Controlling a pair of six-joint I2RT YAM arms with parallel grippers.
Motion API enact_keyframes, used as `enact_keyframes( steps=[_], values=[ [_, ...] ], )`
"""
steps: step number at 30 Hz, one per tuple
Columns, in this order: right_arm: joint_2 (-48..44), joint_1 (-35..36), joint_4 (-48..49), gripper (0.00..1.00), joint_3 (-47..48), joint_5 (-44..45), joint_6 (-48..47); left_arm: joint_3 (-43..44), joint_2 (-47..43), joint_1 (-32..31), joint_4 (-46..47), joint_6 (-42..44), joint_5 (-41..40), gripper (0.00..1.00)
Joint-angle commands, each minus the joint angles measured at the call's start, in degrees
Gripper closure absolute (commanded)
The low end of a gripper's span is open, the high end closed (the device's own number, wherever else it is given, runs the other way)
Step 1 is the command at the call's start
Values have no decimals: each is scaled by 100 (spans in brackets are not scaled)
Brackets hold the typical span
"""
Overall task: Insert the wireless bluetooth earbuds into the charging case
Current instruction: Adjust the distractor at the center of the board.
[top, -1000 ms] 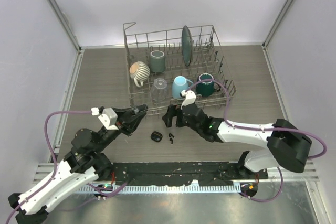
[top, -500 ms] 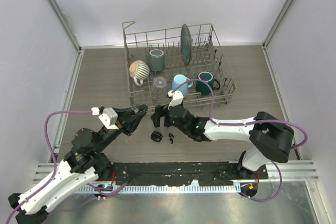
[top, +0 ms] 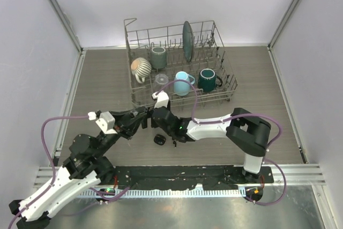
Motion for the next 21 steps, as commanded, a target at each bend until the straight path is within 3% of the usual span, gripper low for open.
enact_keyframes(
  steps=[1,15,21],
  values=[
    [338,-125,324,6,562,22,-197,82,-183,-20,8,33,-132,100],
    [1016,-116,-27,5,1591,-198,-452,205,-236,-12,-159,42,-106,100],
    [53,-116,727,5,530,-645,-619,231,-359,-20,-220,42,-44,100]
  ],
)
